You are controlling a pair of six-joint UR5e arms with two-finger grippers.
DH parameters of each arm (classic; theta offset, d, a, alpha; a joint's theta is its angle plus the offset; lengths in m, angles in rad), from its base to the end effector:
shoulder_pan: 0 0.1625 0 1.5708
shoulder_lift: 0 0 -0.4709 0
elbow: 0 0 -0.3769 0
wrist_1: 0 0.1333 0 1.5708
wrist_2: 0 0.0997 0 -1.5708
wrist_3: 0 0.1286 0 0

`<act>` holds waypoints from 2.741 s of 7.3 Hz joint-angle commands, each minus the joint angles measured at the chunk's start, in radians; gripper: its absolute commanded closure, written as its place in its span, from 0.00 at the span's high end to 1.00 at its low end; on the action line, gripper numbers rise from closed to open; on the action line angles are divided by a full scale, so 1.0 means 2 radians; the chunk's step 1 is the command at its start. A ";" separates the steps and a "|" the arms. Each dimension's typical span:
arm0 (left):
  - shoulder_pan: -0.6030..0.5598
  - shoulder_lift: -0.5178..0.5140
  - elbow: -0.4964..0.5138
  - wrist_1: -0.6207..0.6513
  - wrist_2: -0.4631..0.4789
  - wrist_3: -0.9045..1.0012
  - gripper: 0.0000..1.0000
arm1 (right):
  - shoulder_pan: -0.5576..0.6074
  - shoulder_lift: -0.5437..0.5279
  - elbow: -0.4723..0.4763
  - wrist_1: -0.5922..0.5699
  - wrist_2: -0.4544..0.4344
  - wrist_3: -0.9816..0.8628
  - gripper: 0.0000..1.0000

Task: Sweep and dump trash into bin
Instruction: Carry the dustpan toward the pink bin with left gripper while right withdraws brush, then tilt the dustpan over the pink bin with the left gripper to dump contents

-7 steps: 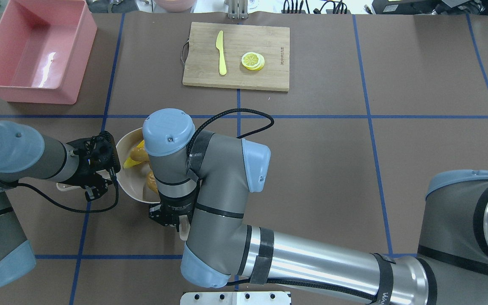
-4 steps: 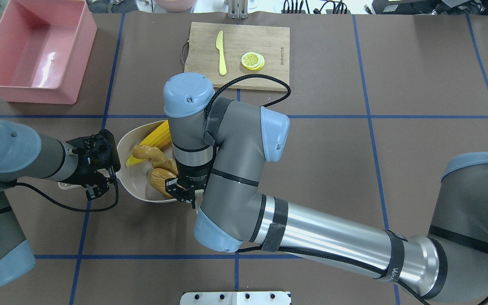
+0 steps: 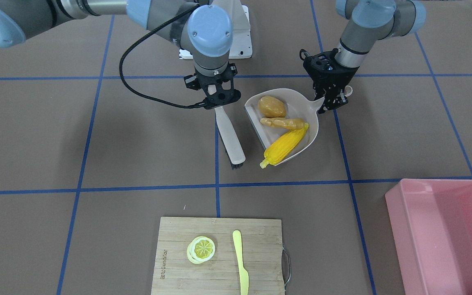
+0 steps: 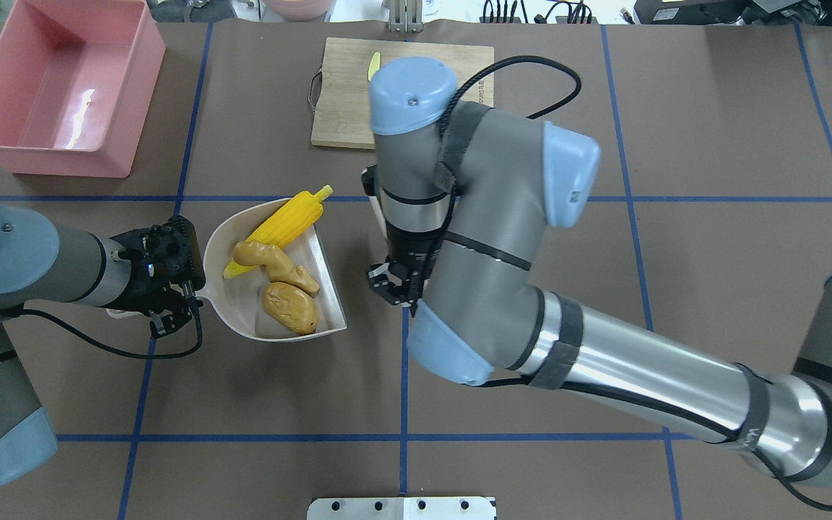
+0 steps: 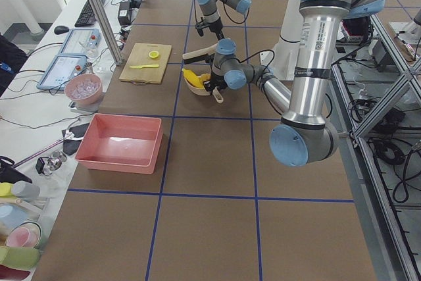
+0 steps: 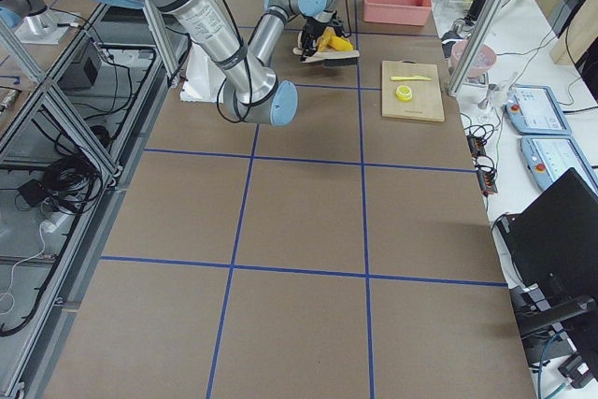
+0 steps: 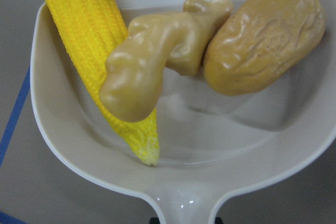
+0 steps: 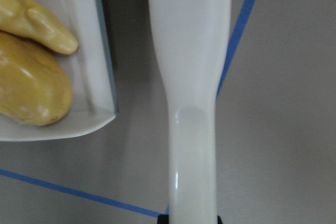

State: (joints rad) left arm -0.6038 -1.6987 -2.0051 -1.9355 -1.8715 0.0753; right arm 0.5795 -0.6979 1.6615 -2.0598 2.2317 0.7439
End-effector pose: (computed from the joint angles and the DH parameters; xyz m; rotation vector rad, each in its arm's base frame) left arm 0.3880 -0.3833 0.4226 0.7499 0.6849 1.0960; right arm -0.5651 -0.4348 0.2003 -0.2001 -0.7722 -0.3910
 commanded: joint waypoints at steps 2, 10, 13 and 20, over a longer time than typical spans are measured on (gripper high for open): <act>-0.034 0.000 -0.006 -0.073 0.002 0.001 0.00 | 0.058 -0.119 0.081 -0.009 -0.009 -0.014 0.00; -0.171 0.013 0.000 -0.150 -0.002 -0.272 0.00 | 0.245 -0.494 0.113 0.287 0.053 -0.060 0.00; -0.175 0.039 0.004 -0.155 -0.003 -0.386 0.00 | 0.258 -0.551 0.107 0.318 0.084 -0.097 0.00; -0.252 0.047 0.061 -0.174 -0.145 -0.454 0.00 | 0.256 -0.619 0.123 0.351 0.114 -0.085 0.00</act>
State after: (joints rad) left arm -1.0607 -1.6053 -1.9185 -2.2842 -2.0893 -0.8182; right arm 1.0944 -1.8933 1.8979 -1.4022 2.4604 0.5563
